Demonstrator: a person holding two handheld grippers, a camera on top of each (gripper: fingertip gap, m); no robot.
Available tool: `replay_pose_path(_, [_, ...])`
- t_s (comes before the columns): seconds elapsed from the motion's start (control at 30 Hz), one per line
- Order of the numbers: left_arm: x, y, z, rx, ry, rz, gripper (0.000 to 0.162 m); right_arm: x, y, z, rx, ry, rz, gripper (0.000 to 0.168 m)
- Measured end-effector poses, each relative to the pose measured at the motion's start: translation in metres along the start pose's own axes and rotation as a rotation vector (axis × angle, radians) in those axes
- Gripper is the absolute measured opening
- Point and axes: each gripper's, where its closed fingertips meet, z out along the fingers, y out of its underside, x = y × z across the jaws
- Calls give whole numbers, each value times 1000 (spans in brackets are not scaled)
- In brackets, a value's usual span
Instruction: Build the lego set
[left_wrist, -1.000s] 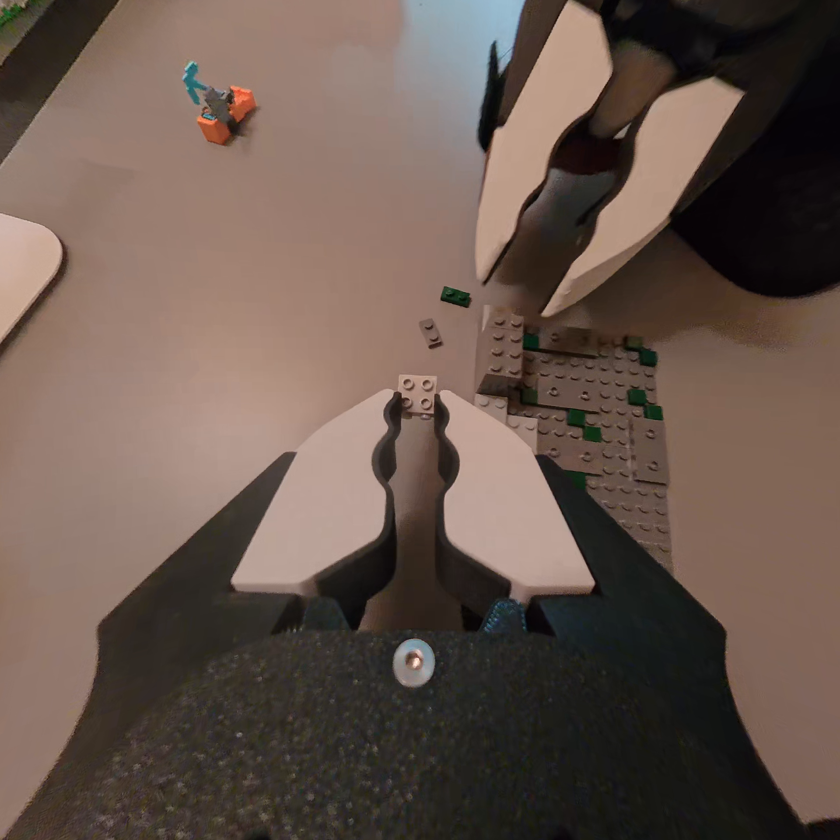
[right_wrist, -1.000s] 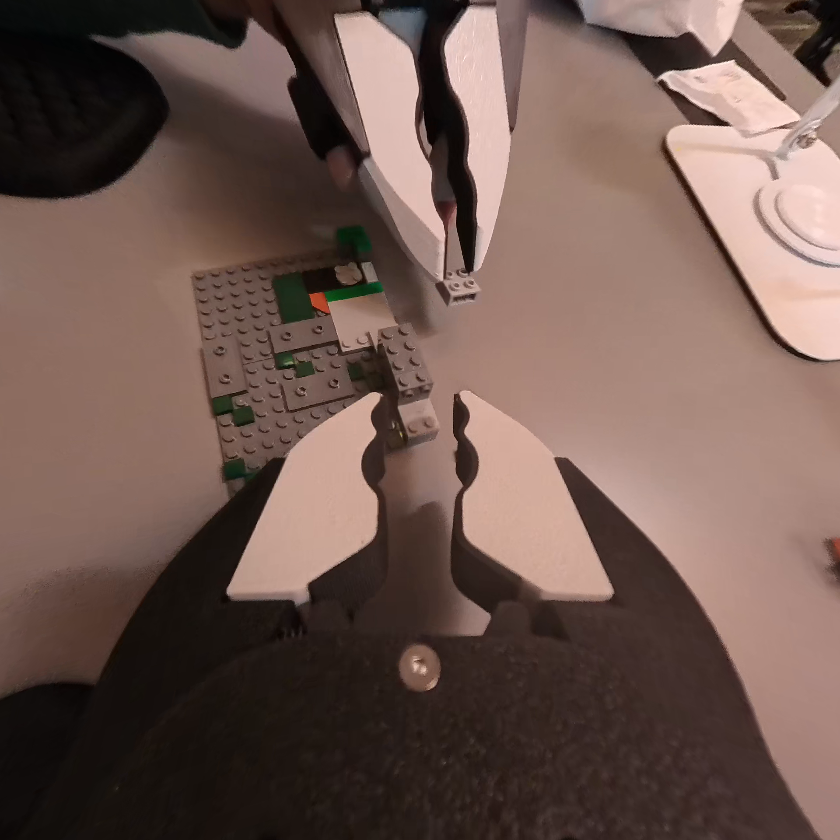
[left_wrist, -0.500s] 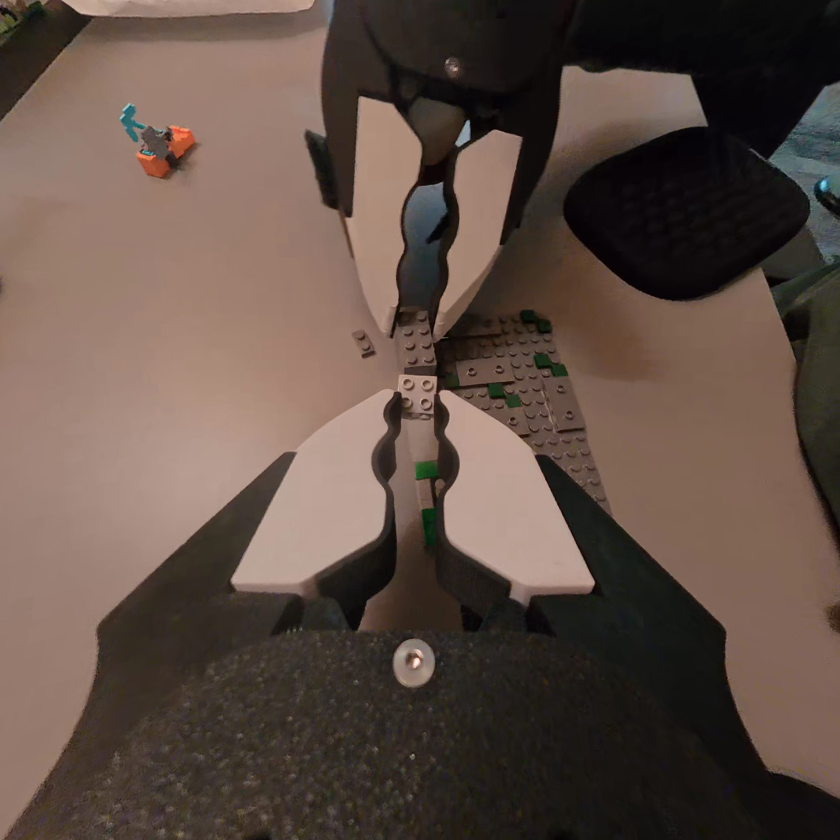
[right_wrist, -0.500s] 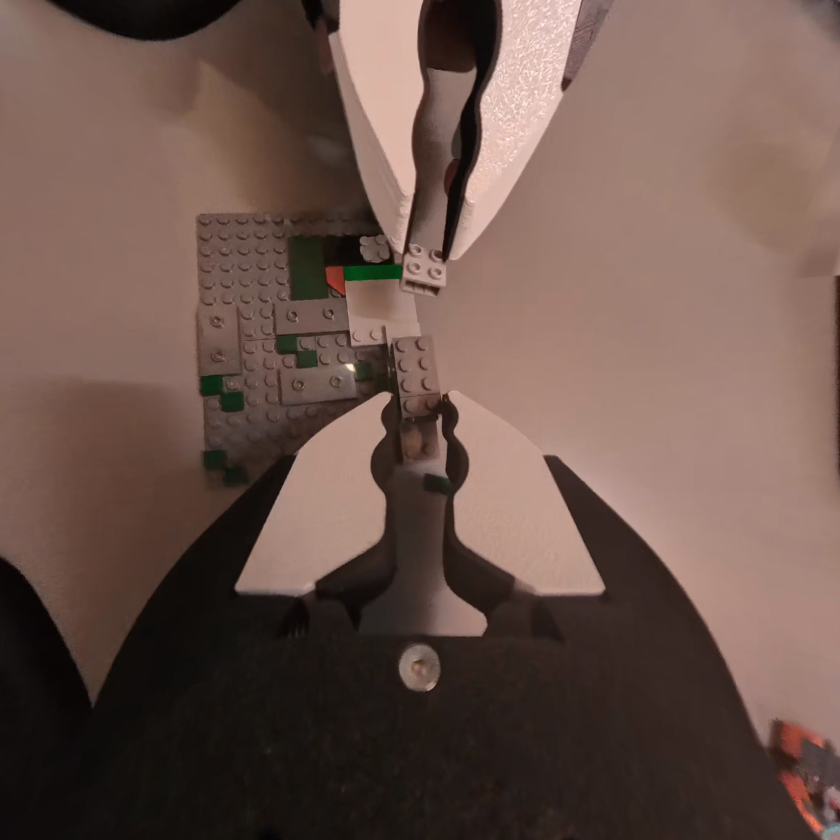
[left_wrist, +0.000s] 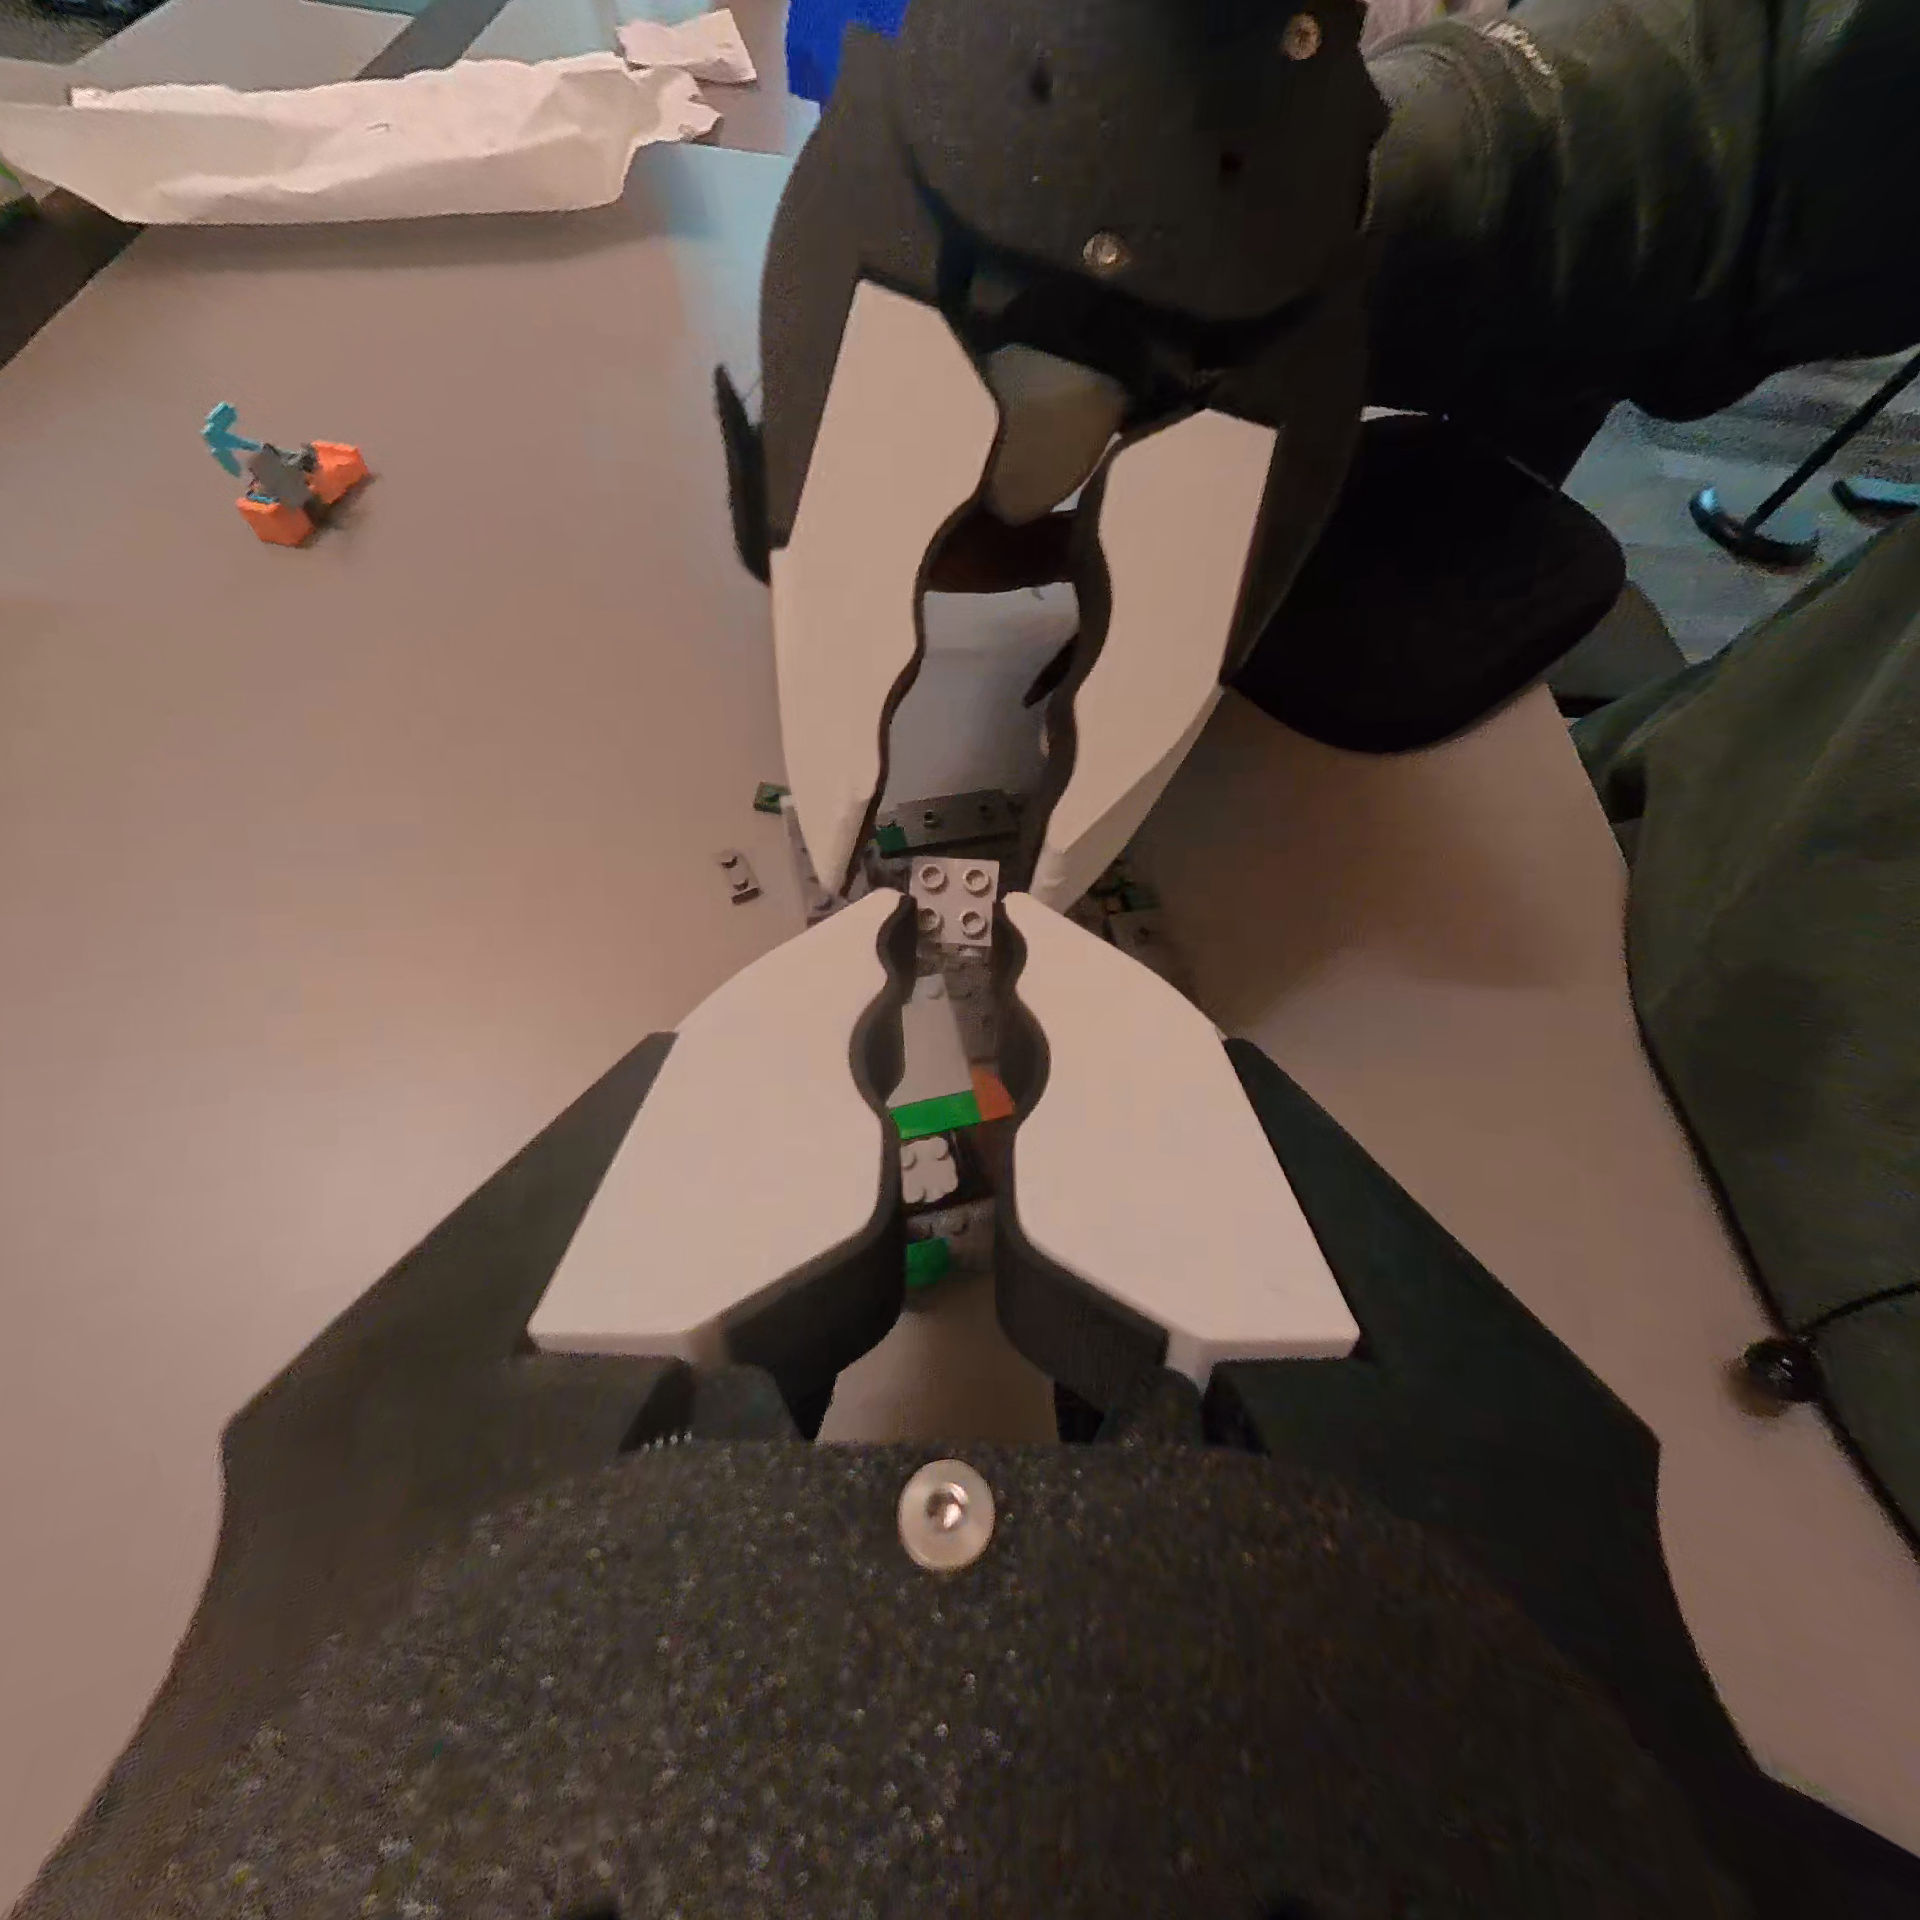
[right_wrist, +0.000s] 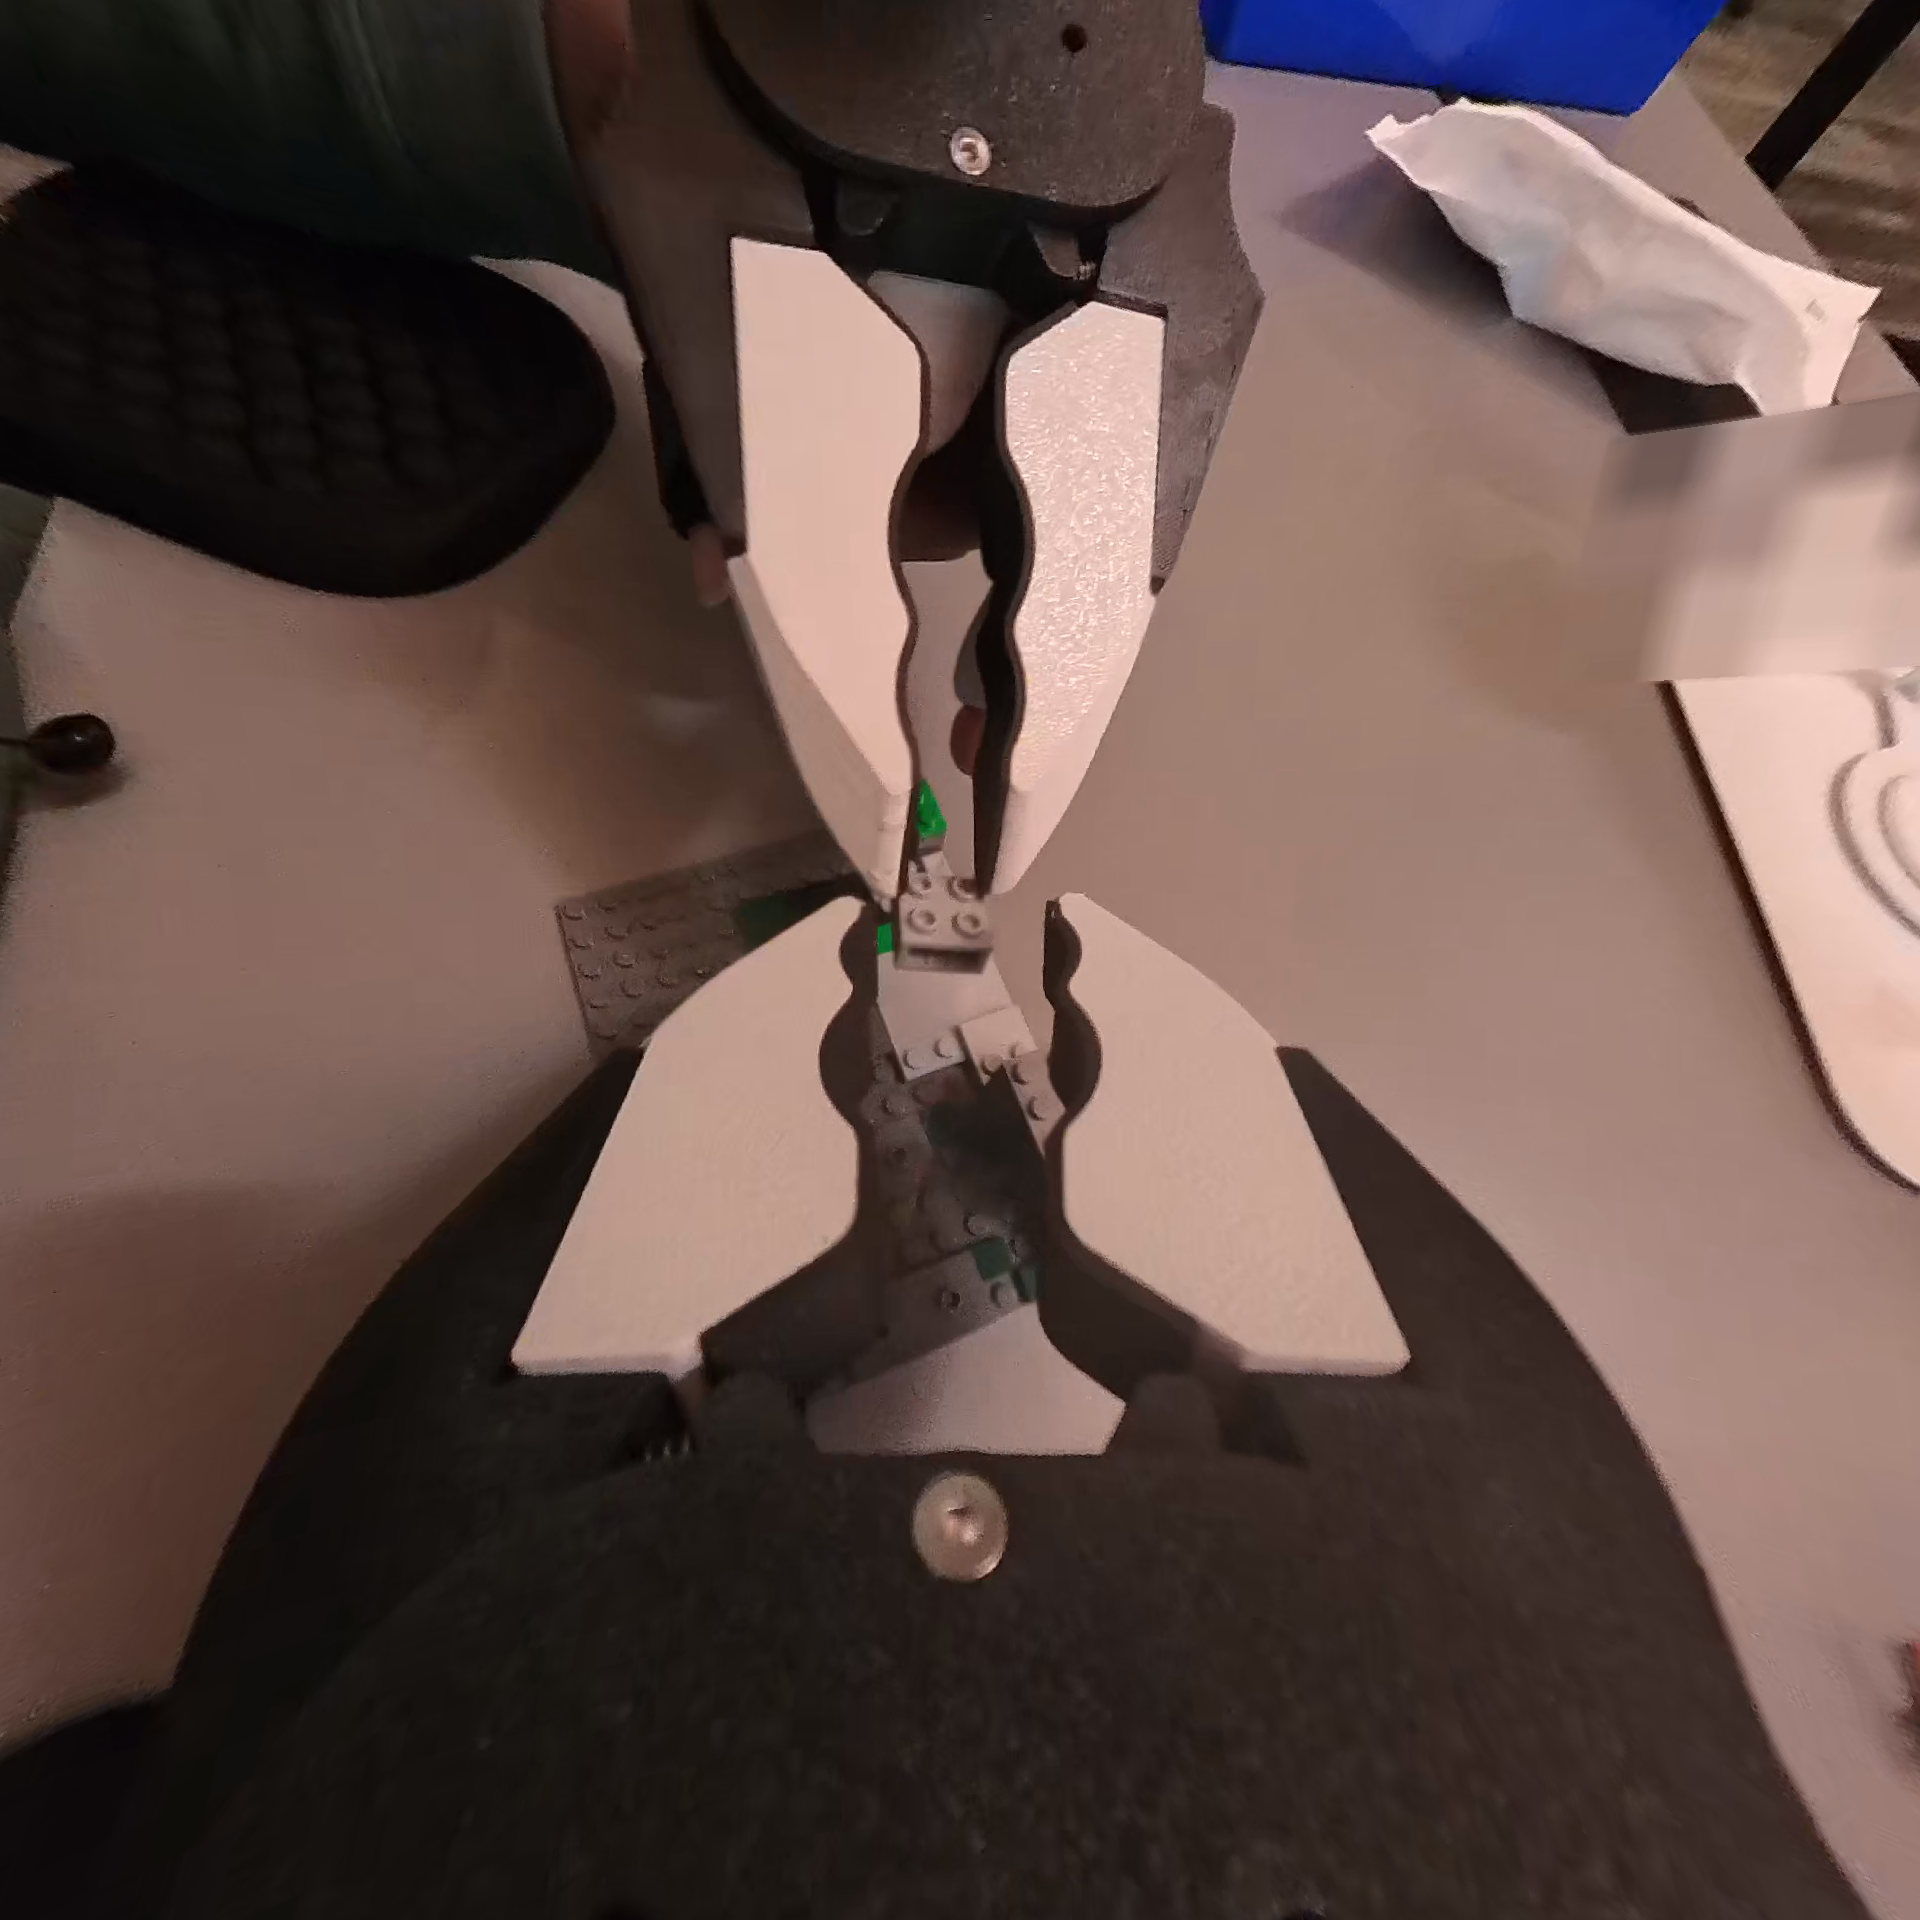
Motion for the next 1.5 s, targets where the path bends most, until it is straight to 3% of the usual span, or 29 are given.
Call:
replay_pose_path(0.1, [1,-2,-1,-5,-19,13,13,-4,-1,0,-1,-29,11,18])
replay_pose_path(0.27, [-1,-6,-7,23,-54,-44,13,-2,-7,-1,37,13,21,17])
replay_pose_path(0.4, [-12,-5,-15,55,-93,-196,24,6,-11,-8,98,139,6,17])
replay_pose_path(0.6, [-6,-25,-19,267,59,-563,24,11,-22,-24,185,382,-93,17])
replay_pose_path(0.8, [12,-41,-13,359,225,-692,20,7,-34,-35,237,487,-187,17])
replay_pose_path(0.97, [15,-41,-11,352,252,-695,10,3,-34,-36,221,525,-255,17])
replay_pose_path(1.1, [18,-31,-12,273,235,-577,9,-6,-28,-31,190,422,-207,20])
replay_pose_path(1.27, [24,-16,-14,74,192,-311,9,-18,-20,-32,120,120,-58,24])
replay_pose_path(1.5, [36,-24,-8,-32,237,-137,9,-28,-22,-28,47,-137,88,20])
